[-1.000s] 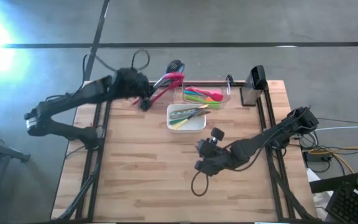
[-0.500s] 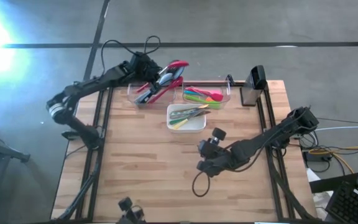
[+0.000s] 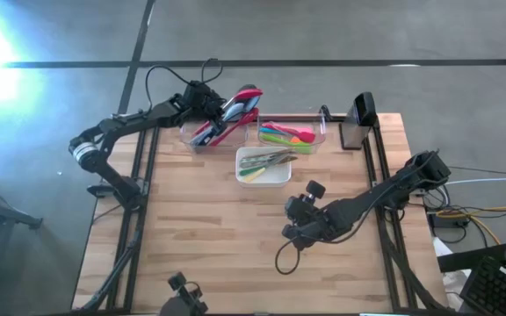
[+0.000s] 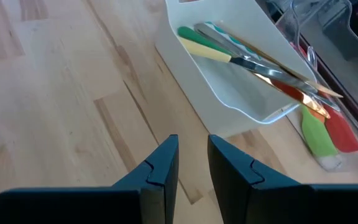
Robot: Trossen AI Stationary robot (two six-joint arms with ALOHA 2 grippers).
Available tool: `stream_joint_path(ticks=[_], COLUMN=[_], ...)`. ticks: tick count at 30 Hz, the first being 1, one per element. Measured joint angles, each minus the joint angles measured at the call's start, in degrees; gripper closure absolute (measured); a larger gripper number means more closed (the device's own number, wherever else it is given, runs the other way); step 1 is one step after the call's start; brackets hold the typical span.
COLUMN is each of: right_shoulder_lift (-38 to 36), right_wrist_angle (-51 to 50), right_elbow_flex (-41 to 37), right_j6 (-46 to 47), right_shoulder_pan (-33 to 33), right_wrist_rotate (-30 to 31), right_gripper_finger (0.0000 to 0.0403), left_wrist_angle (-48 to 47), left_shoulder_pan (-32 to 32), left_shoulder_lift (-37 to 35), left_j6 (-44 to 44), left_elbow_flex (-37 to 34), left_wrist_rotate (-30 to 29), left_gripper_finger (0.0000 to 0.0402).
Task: Pick & Place Kitchen Items
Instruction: Put the red silver serving spoon into the left transparent bin, then return to Home Position
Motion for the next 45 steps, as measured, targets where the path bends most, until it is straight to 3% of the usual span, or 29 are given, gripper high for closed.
stream_joint_path(ticks=[6, 21, 31, 35, 39, 45], right_shoulder_lift=[-0.02, -0.09, -0.09, -0.09, -0.09, -0.41], right_wrist_angle=[0.49, 0.77, 0.66, 0.66, 0.76, 1.38], right_elbow_flex=[0.54, 0.94, 0.96, 0.96, 0.96, 1.32], right_j6=[0.07, -0.52, -0.82, -0.94, -1.18, -1.69], right_shoulder_pan=[0.0, -0.11, -0.13, -0.13, -0.13, 0.35], right_wrist_rotate=[0.05, 1.72, 1.71, 1.71, 2.72, 6.19], right_gripper_finger=[0.0326, 0.0326, 0.0326, 0.0326, 0.0326, 0.0326], left_wrist_angle=[4.7, 5.16, -2.1, -9.36, -12.76, -13.36], left_shoulder_pan=[1.42, 1.53, 1.51, 1.48, 0.13, -8.11], left_shoulder_lift=[0.36, 3.5, 2.32, -0.36, -5.77, -17.99], left_j6=[-3.0, -4.78, -4.57, -6.94, -8.5, -10.0], left_elbow_flex=[-3.94, -4.29, 0.15, 3.83, 5.26, 2.2], left_wrist_rotate=[0.86, 0.79, 0.7, 0.33, 1.55, 2.44], left_gripper_finger=[0.0354, 0.0351, 0.0186, 0.0161, 0.0162, 0.0174])
